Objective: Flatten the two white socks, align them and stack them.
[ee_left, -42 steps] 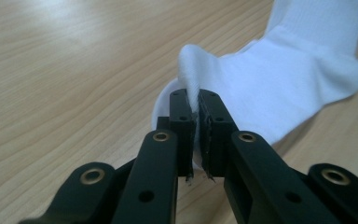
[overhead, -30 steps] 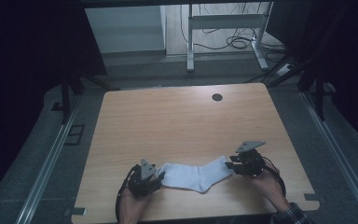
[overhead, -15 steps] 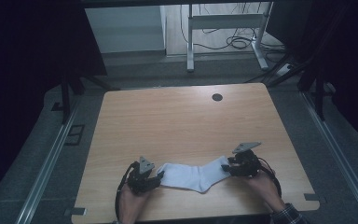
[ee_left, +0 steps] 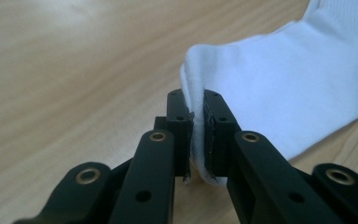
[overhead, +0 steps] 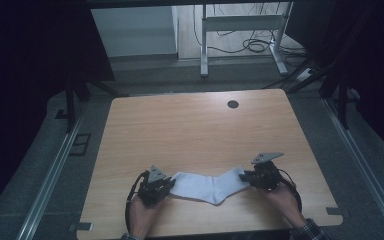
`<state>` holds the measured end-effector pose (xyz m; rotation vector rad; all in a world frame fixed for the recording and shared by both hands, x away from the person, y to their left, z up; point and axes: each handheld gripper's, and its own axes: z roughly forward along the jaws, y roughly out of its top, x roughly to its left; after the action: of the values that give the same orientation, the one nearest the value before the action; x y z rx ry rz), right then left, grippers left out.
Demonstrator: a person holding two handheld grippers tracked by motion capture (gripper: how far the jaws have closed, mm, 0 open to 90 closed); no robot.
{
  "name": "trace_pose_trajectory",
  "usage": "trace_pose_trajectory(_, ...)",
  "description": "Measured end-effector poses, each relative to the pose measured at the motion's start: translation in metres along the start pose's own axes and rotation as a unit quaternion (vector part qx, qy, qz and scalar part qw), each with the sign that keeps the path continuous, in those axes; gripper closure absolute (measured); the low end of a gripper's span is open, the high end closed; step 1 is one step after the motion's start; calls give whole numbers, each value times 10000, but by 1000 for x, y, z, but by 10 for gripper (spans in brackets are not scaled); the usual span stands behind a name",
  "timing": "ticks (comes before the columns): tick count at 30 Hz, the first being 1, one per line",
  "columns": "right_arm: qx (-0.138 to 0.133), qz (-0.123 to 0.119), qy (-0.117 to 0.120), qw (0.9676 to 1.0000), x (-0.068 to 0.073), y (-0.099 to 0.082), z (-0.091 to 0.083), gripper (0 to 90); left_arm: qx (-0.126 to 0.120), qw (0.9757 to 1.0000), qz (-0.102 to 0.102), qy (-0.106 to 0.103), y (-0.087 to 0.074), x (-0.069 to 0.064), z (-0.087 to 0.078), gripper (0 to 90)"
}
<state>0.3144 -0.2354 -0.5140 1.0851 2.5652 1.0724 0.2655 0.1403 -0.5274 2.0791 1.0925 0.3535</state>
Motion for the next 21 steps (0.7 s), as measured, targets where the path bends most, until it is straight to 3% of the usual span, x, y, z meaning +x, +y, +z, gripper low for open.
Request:
trace_pose_trajectory(5,-175,9,-113,9998,-7,15,-9,771,-129,9997,144,116,26,7,0,826)
trace_pose_trajectory(12,-289,136,-258,9992,-23,31,-8,772,-148,9993,248,247,54,18,12,826)
trace_pose_trajectory(21,-200,458,-343,9982,-51,37,14,765,20,9994,148,305,66,34,43,823)
